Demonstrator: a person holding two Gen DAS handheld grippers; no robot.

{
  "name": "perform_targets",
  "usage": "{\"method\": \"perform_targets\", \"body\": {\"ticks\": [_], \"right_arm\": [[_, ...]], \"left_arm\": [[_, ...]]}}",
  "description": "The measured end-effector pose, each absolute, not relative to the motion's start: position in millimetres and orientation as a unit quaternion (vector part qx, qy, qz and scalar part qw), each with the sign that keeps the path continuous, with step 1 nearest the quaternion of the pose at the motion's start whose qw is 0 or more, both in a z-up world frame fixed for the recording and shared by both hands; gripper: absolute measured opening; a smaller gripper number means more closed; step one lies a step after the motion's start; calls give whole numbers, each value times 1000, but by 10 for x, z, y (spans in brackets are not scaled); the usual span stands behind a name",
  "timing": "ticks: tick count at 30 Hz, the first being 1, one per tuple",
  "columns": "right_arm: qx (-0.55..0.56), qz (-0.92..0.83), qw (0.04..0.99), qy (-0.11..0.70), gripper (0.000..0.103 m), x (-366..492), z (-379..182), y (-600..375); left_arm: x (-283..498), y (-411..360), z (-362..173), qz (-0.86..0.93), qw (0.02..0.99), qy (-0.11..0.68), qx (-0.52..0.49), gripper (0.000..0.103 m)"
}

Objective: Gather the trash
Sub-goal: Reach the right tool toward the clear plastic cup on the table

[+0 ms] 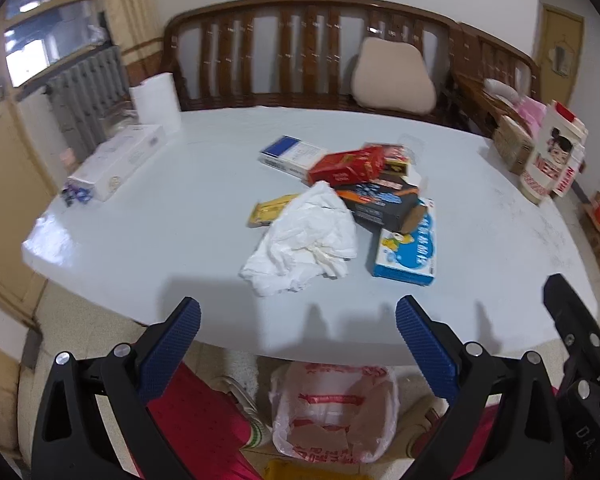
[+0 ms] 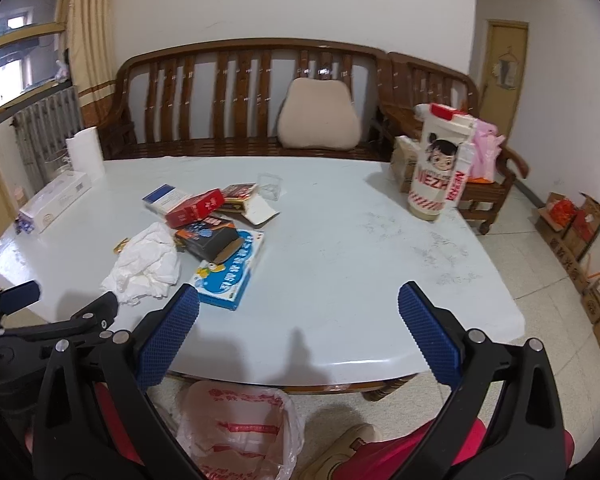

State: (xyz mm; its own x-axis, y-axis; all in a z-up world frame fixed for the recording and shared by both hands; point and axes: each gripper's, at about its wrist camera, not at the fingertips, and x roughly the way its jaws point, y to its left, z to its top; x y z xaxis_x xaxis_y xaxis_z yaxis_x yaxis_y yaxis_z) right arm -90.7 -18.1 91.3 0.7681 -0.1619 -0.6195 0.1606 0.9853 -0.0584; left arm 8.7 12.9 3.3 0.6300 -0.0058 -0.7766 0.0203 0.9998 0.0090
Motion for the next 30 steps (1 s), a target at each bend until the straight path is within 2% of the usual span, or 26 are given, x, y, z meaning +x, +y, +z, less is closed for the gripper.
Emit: {"method": "perform_targets", "body": {"ticks": [6, 14, 21, 30], "right_arm": [[20, -1, 939, 344, 98, -648, 1006, -395], [-78, 19, 932, 354, 98, -111, 1168, -529], [-125, 84, 915, 373, 98, 443, 1295, -634], [-159, 139, 883, 419, 98, 1129, 1403, -760]], "left_arm": [[325, 344, 239, -47, 903, 427, 13, 96], [812, 355, 543, -87, 876, 438, 181, 96], [1386, 409, 579, -129, 843, 500, 151, 96], [2060, 269, 323, -197, 778, 521, 292, 96]]}}
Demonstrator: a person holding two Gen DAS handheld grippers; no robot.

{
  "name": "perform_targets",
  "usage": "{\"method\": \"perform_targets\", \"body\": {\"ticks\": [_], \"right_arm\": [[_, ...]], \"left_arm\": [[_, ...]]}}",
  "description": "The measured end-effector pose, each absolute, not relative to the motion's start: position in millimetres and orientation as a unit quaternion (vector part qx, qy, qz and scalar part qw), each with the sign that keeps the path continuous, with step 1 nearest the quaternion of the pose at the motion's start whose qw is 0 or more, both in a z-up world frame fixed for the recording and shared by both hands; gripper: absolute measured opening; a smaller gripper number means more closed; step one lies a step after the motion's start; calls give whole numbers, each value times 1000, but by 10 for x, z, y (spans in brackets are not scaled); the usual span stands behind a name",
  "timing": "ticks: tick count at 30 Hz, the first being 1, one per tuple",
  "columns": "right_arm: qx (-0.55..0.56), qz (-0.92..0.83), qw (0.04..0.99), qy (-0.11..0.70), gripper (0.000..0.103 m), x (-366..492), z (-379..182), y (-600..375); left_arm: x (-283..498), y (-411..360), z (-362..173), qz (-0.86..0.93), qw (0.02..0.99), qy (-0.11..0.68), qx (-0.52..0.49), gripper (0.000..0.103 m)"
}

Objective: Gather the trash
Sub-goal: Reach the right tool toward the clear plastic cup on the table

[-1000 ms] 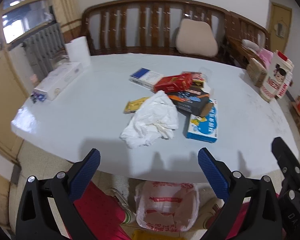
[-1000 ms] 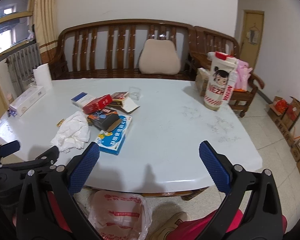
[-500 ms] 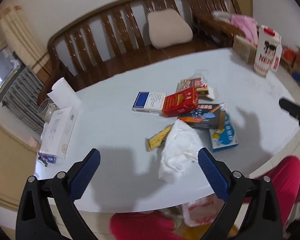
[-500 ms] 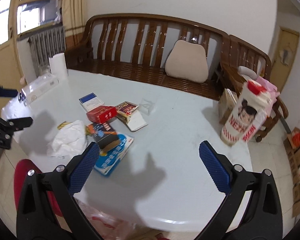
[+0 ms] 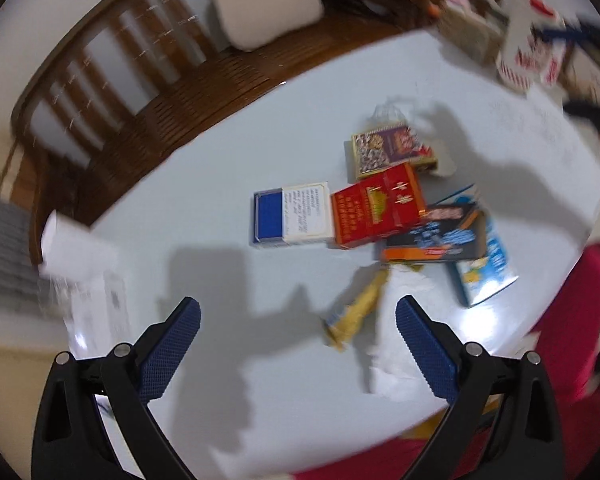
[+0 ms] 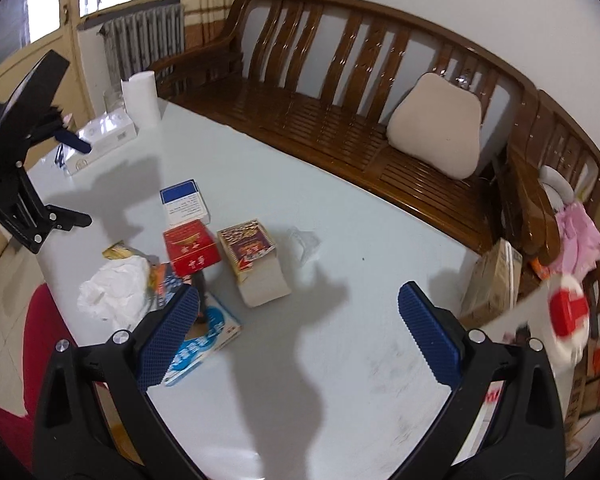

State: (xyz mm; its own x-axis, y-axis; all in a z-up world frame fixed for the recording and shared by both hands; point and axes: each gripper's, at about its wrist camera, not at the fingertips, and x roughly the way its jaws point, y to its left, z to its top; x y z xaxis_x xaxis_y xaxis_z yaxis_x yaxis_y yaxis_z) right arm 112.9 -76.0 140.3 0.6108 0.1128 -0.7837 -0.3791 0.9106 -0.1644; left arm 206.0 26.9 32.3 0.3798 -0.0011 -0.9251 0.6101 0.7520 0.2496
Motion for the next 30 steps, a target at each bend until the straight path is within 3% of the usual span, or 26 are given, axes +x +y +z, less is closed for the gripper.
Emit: {"method": "perform_targets", "body": {"ticks": [11, 30], "right_arm": [[-178, 174, 831, 498, 98, 1886, 962, -756], [-200, 230, 757, 577, 98, 2613, 378, -692]], "left_arm": [[2560, 150, -159, -266, 711, 486, 433, 96], [2778, -28, -676, -387, 613, 465, 509, 96]]}}
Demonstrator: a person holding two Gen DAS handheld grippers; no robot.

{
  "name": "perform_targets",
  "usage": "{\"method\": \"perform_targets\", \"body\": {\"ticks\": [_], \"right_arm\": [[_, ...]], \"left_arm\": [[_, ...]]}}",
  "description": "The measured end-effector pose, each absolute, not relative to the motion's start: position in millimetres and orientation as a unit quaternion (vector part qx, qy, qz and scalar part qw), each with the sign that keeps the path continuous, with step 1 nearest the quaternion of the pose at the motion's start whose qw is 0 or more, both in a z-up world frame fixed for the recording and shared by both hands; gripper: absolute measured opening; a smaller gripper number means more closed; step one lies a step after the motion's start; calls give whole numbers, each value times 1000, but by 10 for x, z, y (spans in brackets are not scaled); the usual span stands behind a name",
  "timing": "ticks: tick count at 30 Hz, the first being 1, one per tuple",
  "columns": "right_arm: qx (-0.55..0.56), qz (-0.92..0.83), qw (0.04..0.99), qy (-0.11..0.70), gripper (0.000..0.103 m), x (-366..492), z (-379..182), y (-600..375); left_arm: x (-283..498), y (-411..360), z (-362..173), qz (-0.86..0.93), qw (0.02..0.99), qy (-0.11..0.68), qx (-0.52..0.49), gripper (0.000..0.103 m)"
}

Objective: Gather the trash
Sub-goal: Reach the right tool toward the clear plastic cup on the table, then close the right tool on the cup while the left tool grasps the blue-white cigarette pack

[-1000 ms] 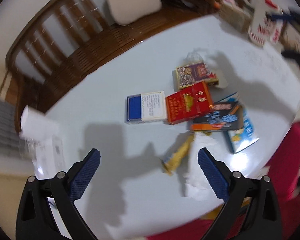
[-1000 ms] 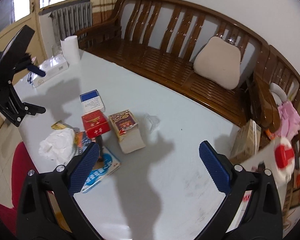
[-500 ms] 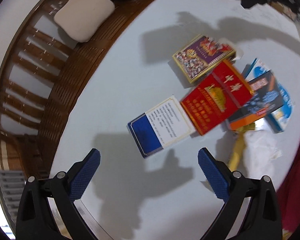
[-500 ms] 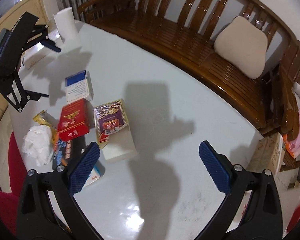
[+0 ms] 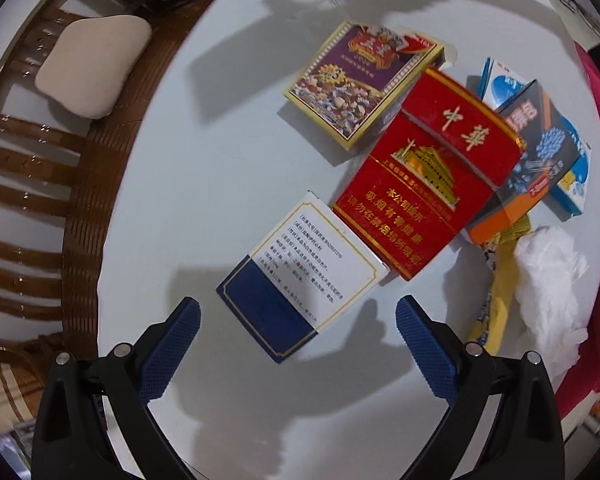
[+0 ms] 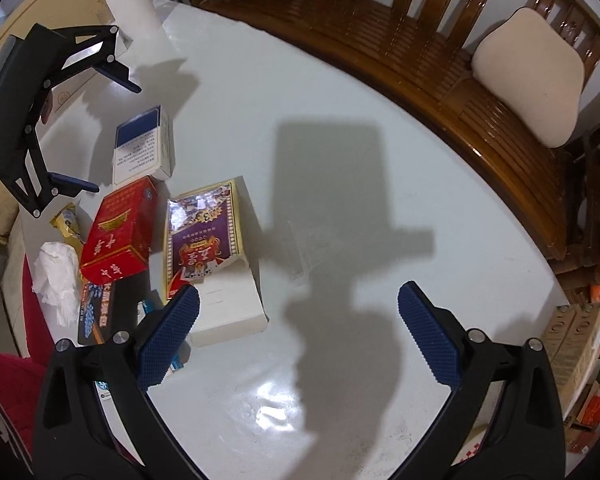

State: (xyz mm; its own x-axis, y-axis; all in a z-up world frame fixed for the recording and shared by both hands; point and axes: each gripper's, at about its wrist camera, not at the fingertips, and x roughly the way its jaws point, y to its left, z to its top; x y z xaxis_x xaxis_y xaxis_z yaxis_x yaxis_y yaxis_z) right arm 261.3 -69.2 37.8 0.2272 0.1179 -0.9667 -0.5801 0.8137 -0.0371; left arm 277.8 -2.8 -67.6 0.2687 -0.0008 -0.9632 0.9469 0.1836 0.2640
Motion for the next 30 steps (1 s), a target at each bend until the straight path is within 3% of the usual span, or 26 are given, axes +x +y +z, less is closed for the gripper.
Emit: {"method": "perform_targets", "body": {"ticks": [7, 11, 21, 24, 30], "right_arm": [[-215, 224, 757, 575, 96, 2761, 257, -664], [-213, 226, 753, 581, 80, 2838, 181, -646], [-207, 227, 745, 592, 77, 2974, 22, -675], [-210, 226, 745, 591, 67, 2991, -31, -683], [-205, 222, 745, 595, 66, 3049, -105, -709]], "left_arm": [[2848, -94, -764, -403, 600, 451, 524, 96], [2854, -131, -824, -420, 591, 439, 531, 96], [2912, -123, -874, -448, 574, 442, 524, 96], [2912, -116, -862, -466, 567, 431, 524, 91], [2862, -119, -851, -489, 564, 418, 517, 85]]}}
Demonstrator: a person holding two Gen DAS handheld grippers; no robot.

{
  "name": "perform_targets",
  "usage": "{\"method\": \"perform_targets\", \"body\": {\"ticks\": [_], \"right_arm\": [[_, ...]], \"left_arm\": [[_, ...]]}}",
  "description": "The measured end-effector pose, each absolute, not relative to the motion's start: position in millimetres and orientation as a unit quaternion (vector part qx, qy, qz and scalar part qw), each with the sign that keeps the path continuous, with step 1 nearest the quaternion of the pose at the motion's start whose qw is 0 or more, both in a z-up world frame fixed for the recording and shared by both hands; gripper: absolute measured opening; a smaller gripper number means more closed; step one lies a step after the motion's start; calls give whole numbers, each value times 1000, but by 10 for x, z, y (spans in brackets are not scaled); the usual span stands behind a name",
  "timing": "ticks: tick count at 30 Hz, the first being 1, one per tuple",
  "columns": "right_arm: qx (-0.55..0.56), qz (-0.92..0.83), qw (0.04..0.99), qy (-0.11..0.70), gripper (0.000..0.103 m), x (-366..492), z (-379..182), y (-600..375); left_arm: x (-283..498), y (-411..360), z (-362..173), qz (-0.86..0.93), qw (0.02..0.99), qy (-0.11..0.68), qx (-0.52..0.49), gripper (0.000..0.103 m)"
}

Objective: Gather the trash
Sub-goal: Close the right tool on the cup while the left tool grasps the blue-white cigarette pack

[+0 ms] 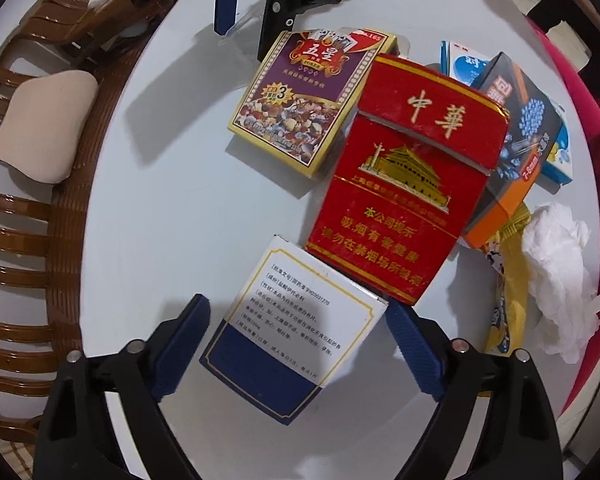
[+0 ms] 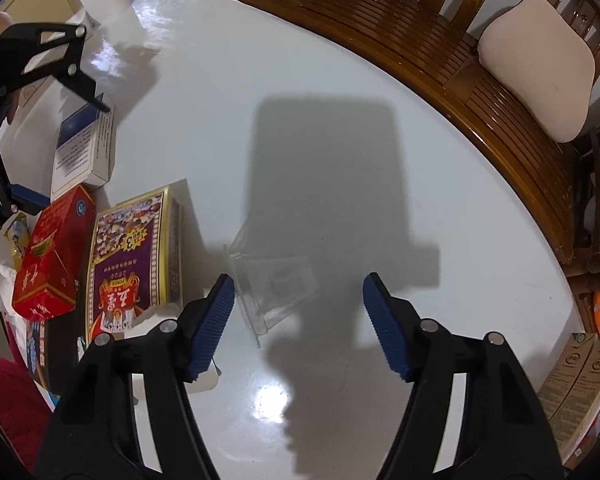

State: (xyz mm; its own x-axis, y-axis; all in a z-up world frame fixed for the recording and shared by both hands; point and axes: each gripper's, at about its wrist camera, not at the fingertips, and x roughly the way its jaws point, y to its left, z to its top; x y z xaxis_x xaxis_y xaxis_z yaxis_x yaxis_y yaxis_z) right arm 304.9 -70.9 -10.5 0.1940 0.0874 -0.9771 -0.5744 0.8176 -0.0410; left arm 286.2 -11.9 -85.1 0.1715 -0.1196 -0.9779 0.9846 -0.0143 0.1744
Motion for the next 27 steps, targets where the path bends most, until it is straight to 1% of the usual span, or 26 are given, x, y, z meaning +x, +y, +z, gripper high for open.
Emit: {"method": "perform_targets", "body": {"ticks": [1, 4, 8, 10, 12, 13, 19, 22, 25, 26, 27], "right_arm": [[-204, 223, 746, 594, 66, 3050, -116, -704], [-205, 223, 746, 593, 66, 3079, -147, -698], [-197, 223, 749, 592, 66, 3068, -141, -694], [-202, 218, 753, 587, 61, 3068, -136, -691], [-199, 216, 756, 585, 47, 3085, -125, -686], [-198, 215, 757, 584, 44, 3067, -122, -686], [-193, 197, 767, 580, 43, 2999, -115, -681], [-198, 185, 771, 577, 41, 2925, -105, -681], [-196, 175, 776, 574, 38, 2841, -81, -706], [-196, 170, 778, 572, 34, 2819, -65, -719], [-196, 166, 781, 569, 34, 2811, -46, -734]], "left_arm": [[2869, -119, -846, -492, 563, 424, 512, 82], [2868, -116, -839, -497, 563, 419, 511, 80], [2838, -100, -832, -498, 563, 416, 511, 78], [2832, -93, -834, -496, 566, 420, 508, 78], [2837, -87, -831, -490, 572, 426, 502, 78], [2832, -78, -829, -485, 577, 428, 499, 78], [2830, 23, -821, -460, 614, 448, 460, 78], [2890, 76, -817, -444, 628, 476, 426, 76], [2907, 127, -826, -426, 644, 484, 413, 75], [2910, 139, -829, -420, 648, 487, 408, 75], [2914, 149, -830, -414, 652, 491, 403, 75]]}}
